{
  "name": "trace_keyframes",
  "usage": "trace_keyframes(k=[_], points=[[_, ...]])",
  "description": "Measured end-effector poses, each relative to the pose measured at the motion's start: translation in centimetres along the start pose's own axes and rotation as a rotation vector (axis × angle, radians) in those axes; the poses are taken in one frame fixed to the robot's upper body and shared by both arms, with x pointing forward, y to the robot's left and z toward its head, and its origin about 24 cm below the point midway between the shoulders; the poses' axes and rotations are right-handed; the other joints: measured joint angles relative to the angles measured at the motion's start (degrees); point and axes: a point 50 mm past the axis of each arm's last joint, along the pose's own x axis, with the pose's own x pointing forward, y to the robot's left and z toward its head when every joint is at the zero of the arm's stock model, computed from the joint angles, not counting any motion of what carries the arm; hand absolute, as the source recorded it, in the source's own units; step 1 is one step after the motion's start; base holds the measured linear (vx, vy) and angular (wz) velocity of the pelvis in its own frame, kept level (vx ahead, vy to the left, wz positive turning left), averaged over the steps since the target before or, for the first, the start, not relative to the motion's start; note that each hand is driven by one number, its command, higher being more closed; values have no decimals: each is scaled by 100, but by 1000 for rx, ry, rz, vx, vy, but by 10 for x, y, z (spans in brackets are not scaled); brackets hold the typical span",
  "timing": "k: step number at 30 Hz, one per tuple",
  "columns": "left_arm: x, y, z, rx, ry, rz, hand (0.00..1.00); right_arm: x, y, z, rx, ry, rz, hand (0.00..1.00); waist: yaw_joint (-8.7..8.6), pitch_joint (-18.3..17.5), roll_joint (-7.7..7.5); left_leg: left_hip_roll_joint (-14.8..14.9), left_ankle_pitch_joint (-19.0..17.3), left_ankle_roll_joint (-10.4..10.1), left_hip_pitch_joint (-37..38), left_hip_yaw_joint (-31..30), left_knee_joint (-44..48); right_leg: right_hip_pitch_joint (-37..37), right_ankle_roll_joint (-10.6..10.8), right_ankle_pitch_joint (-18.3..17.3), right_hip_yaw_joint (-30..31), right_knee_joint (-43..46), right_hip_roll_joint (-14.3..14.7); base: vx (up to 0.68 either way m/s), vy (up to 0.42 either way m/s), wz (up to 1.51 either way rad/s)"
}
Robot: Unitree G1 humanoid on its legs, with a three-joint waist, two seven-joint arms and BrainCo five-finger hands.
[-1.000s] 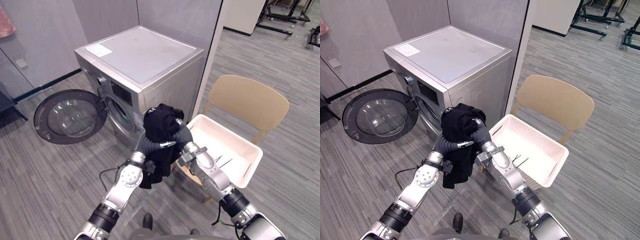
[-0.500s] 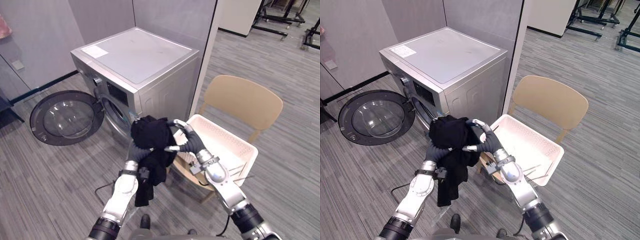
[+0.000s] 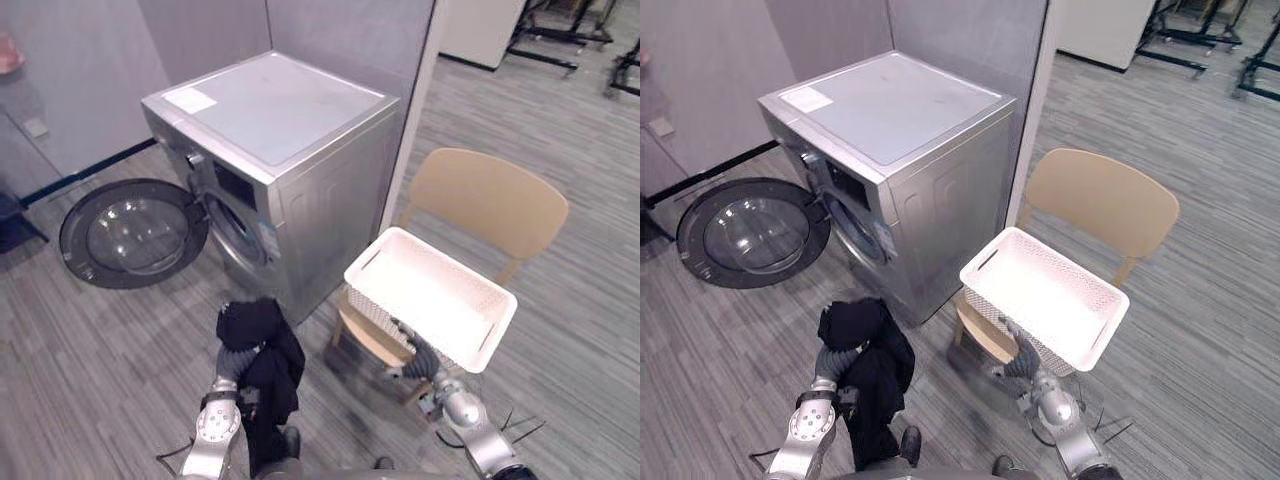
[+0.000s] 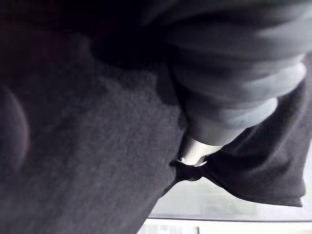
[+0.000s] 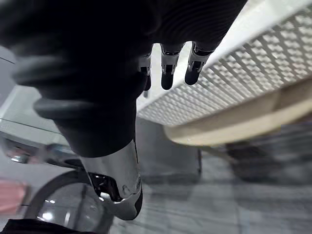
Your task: Pick up the laundry basket with both hands and put the clothes into the washing machine.
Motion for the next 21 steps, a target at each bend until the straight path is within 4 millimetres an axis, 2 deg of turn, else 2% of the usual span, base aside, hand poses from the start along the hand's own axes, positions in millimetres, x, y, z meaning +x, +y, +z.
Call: trace_keyframes(k=[1,2,3,4,5,6,7,8,9,10,11,12,13,14,15,16,17,18,19,21], points=[[1,-3,-4,-17,26,-4,100,-1,2,-8,22,42,-6,0,10,34,11,-47,78,105,-170,-25,56,-34,30,-72,-270,79,-113,24,40,146],[0,-5,-9,-33,62,-9,100,-2,6,-16,48,87,-14,0,1,81,-2,-81,-11,544,-367,370,127,-30,34,-126,-620,197,-266,45,63,140],[0,-5,-12,-37,78,-9,100,-2,8,-21,60,115,-19,0,-10,103,-36,-77,-97,875,-403,735,187,-13,63,-173,-814,261,-371,104,91,176],[-1,-7,-16,-42,100,-10,100,-3,11,-27,77,154,-38,0,-12,161,-79,-10,-223,1142,-487,1614,352,74,139,-229,-1181,395,-596,178,93,173],[-3,-9,-19,-46,117,-11,100,-3,10,-31,73,174,-43,0,8,228,-87,90,-204,1121,-540,2254,505,148,242,-301,-1451,499,-731,198,102,168],[-5,-9,-22,-48,131,-8,100,-1,10,-32,71,183,-44,0,11,232,10,134,-9,964,-561,2466,604,234,325,-362,-1592,564,-785,160,85,119],[-6,-8,-26,-49,148,-3,100,1,9,-32,69,189,-47,0,9,276,-1,53,29,757,-560,2444,628,313,391,-404,-1699,608,-861,169,121,105],[-9,-3,-35,-47,184,16,100,4,8,-31,66,188,-59,0,11,350,-60,-134,-50,674,-562,2227,646,439,441,-417,-1724,563,-958,152,116,97],[-10,-1,-39,-42,206,22,100,8,9,-26,78,177,-64,0,17,415,-136,-252,-159,708,-576,2159,737,545,549,-459,-1775,573,-1072,189,176,90],[-13,0,-44,-36,231,24,100,12,12,-22,98,171,-68,0,33,489,-226,-412,-445,762,-612,2092,985,650,652,-508,-1858,684,-1269,172,177,60],[-17,0,-49,-32,250,23,100,15,14,-19,108,167,-69,0,68,537,-299,-545,-816,808,-642,2022,1319,645,808,-616,-1827,1198,-1618,219,253,49],[-22,-2,-54,-35,270,9,100,14,14,-21,114,175,-70,0,72,548,-297,-636,-1007,865,-649,1955,1538,605,799,-627,-1778,1685,-1878,245,283,66],[-28,-3,-59,-33,291,-7,100,13,15,-23,118,186,-70,0,-1,569,-293,-804,-1322,942,-604,1779,1927,354,409,-515,-1438,2846,-2365,175,201,58],[-28,-3,-59,-33,292,-7,100,13,15,-24,119,188,-70,0,-2,571,-292,-817,-1351,944,-602,1755,1959,329,335,-485,-1383,2944,-2391,281,237,80],[-25,-1,-58,-25,287,-5,100,10,17,-27,124,204,-67,0,-6,641,-291,-908,-1593,1091,-494,1514,2152,-7,-433,-534,-642,3803,-2391,287,184,71],[-22,0,-55,-18,280,-4,100,10,18,-29,133,213,-67,0,-28,691,-301,-958,-1659,1188,-366,1326,2152,-341,-383,-849,109,4254,-2009,287,184,85],[-20,3,-54,-8,274,0,100,9,17,-30,137,216,-69,0,-52,715,-276,-996,-1664,1246,-306,1179,2146,-475,-307,-986,392,4383,-1769,287,107,110],[-18,3,-51,-4,263,-3,100,8,16,-32,153,224,-76,0,-234,765,-271,-1102,-1693,1290,-101,850,2047,-804,-188,-1258,780,4508,-1320,304,71,115],[-15,4,-49,0,252,-2,100,8,15,-32,161,223,-83,0,-334,823,-287,-1200,-1717,1319,99,679,1932,-1118,-98,-1349,858,4438,-1120,368,81,111],[-10,0,-43,3,233,-18,100,8,12,-33,180,228,-105,0,-344,879,-283,-1327,-1819,1301,393,447,1768,-1746,-73,-1328,819,3908,-923,338,34,76]])
